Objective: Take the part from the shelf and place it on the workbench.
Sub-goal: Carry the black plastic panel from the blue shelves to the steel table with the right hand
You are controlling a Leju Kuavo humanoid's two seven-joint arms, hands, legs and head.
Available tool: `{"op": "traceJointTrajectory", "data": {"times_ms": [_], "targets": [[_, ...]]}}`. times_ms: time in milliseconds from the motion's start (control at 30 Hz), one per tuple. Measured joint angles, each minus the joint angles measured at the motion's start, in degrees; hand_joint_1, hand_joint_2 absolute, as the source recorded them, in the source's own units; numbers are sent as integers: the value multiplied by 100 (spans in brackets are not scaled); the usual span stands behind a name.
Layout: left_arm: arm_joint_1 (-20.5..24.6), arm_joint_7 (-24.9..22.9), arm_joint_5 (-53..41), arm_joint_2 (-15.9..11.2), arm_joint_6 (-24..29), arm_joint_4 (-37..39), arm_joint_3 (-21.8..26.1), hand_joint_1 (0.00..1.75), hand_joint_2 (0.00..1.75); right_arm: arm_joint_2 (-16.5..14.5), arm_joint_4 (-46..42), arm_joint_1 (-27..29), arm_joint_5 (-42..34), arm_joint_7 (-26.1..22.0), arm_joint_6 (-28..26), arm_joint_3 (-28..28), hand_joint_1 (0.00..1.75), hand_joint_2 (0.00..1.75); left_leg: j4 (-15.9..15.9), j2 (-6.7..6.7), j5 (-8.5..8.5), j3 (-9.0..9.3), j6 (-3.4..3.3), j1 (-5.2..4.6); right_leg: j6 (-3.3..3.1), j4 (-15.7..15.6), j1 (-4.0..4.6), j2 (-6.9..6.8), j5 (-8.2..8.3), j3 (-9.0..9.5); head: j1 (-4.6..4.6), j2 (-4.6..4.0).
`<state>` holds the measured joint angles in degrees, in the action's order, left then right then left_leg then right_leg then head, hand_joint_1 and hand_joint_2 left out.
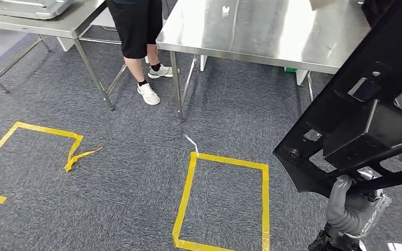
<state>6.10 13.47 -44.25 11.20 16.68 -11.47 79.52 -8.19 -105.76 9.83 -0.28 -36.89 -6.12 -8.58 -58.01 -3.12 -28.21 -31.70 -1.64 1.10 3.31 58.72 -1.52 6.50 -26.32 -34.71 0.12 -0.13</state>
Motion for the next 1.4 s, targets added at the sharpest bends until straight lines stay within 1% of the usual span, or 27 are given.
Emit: {"op": "traceJointTrajectory", "data": {"times_ms": [33, 100, 133, 167, 200, 233, 300, 333, 367, 400, 433, 467, 533, 567, 600, 633, 667, 700, 733, 767, 833, 867, 900, 967, 1100, 1333, 1400], "targets": [[2, 2, 1, 3, 0, -1, 0, 0, 175, 6, 2, -15, 1, 1, 0, 1, 175, 175, 31, 86, 19, 14, -43, 5, -2, 182, 17, -144, -89, -106, 19, 0], [0, 7, 2, 6, 0, -2, 0, 0, 175, 15, 12, -50, 6, 6, 0, 8, 175, 175, 56, 261, 24, 22, -93, -12, -42, 871, 35, -469, -388, -443, 54, 0], [-2, 8, 4, 7, 0, -2, 1, 0, 175, 18, 22, -61, 6, 13, 0, 11, 175, 175, 55, 352, 20, 22, -102, -23, -43, 1245, 32, -538, -517, -622, 61, 0], [-2, 8, 6, 7, 0, -1, 1, 0, 175, 21, 34, -64, 6, 21, 0, 15, 175, 175, 54, 435, 14, 23, -105, -28, -25, 1473, 26, -571, -575, -726, 60, 0], [0, 8, 8, 6, 0, -1, 2, 0, 175, 22, 45, -64, 3, 29, 0, 17, 175, 175, 53, 509, 8, 26, -105, -30, 12, 1501, 18, -593, -555, -728, 62, 0], [2, 7, 9, 7, 0, -1, 2, 0, 175, 25, 51, -66, 1, 34, 0, 17, 175, 175, 52, 576, 1, 34, -96, -27, 63, 1292, 7, -628, -456, -607, 64, 0], [6, 6, 10, 10, 0, -1, 2, 0, 175, 28, 54, -78, 1, 42, -3, 20, 175, 175, 47, 683, -28, 66, -57, -36, 136, 488, 1, -857, -190, -153, 69, 0], [7, 7, 13, 11, 0, -2, 2, 0, 175, 29, 54, -88, 2, 50, -5, 24, 175, 175, 43, 731, -49, 86, -25, -51, 132, 155, 18, -971, -92, 40, 70, 0], [8, 8, 17, 11, 0, -2, 2, 0, 175, 27, 54, -97, 3, 57, -8, 28, 175, 175, 40, 778, -67, 107, 8, -70, 100, -32, 38, -1045, -41, 150, 66, 0], [11, 10, 21, 9, 0, -3, 2, 0, 175, 26, 55, -103, 4, 64, -10, 31, 175, 175, 42, 825, -81, 125, 37, -85, 53, -79, 61, -1047, -29, 175, 62, 0], [18, 11, 28, 10, 0, -3, 2, 0, 175, 26, 54, -104, 4, 70, -13, 31, 175, 175, 50, 879, -90, 146, 65, -85, 6, -78, 75, -977, -17, 171, 55, 0], [27, 13, 33, 10, 0, -3, 2, 0, 175, 26, 53, -104, 4, 71, -15, 30, 175, 175, 46, 895, -107, 158, 99, -70, -41, -80, 46, -908, -7, 166, 48, 0], [41, 13, 38, 12, 0, -3, 2, 0, 175, 23, 50, -111, 3, 72, -17, 30, 175, 175, -162, 705, -275, 75, 155, -35, -140, -98, -4, -781, 16, 169, 30, 0], [41, 13, 37, 12, 0, -3, 3, 0, 175, 17, 49, -115, 3, 72, -17, 35, 175, 175, -448, 544, -443, -58, 174, -20, -183, -105, -28, -721, 23, 174, 15, 0], [36, 13, 36, 12, 0, -3, 5, 0, 175, 11, 49, -119, 3, 73, -17, 40, 175, 175, -842, 404, -639, -248, 181, -17, -212, -103, -17, -660, 24, 171, 3, 0], [29, 13, 34, 12, 0, -3, 8, 0, 175, 7, 50, -120, 3, 74, -17, 44, 175, 175, -1236, 336, -806, -439, 186, -16, -230, -101, -9, -602, 23, 169, -4, 0], [21, 13, 35, 12, 0, -3, 11, 0, 175, 4, 52, -117, 3, 75, -17, 48, 175, 175, -1536, 307, -888, -598, 191, -15, -232, -99, -1, -530, 22, 170, -8, 0], [13, 13, 35, 12, 0, -3, 14, 0, 175, 2, 56, -115, 4, 76, -17, 48, 175, 175, -1641, 297, -856, -670, 191, -13, -232, -96, 3, -457, 21, 175, -8, 0], [10, 14, 36, 12, 0, -3, 17, 0, 175, 1, 60, -114, 6, 78, -17, 47, 175, 175, -1506, 288, -709, -627, 186, -7, -230, -94, 3, -382, 21, 184, -9, 0], [8, 16, 37, 10, 0, -3, 20, 0, 175, -2, 62, -114, 10, 78, -17, 47, 175, 175, -1189, 252, -487, -496, 178, 2, -227, -91, 0, -304, 20, 196, -9, 0], [7, 22, 41, 2, 0, -3, 22, 0, 175, -8, 65, -125, 18, 79, -17, 51, 175, 175, -421, 40, -138, -170, 151, 33, -208, -68, 18, -180, 15, 192, -9, 0], [10, 25, 45, -2, 0, -3, 22, 0, 175, -10, 66, -132, 24, 74, -17, 57, 175, 175, -181, -51, -68, -73, 139, 35, -183, -58, 24, -132, 17, 171, -8, 0], [13, 26, 49, -4, 0, -3, 22, 0, 175, -11, 66, -136, 35, 65, -17, 65, 175, 175, -77, -106, -66, -38, 116, 23, -146, -56, 27, -93, 23, 147, -8, 0], [23, 26, 54, -5, -1, -3, 23, 0, 175, -11, 67, -134, 66, 37, -20, 78, 175, 175, -38, -65, -56, -35, 64, -16, -76, -84, 13, -31, 41, 120, -7, 0], [28, 44, 56, -3, -48, -3, 24, 0, 175, -10, 68, -132, 109, -7, -35, 86, 175, 175, 20, -33, -8, -21, 29, -42, -172, -168, 23, -34, 78, 159, 2, 0], [26, 63, 54, -3, -86, -3, 24, 0, 175, -12, 69, -131, 122, -9, -44, 88, 175, 175, 13, -48, -6, -18, -16, -61, -136, -229, 20, -57, 101, 200, 2, 0], [26, 65, 52, -3, -80, -3, 24, 0, 175, -12, 70, -134, 134, -9, -44, 89, 175, 175, 11, -47, -10, -19, -21, -62, -103, -232, 20, -58, 104, 198, 0, 0]]}}
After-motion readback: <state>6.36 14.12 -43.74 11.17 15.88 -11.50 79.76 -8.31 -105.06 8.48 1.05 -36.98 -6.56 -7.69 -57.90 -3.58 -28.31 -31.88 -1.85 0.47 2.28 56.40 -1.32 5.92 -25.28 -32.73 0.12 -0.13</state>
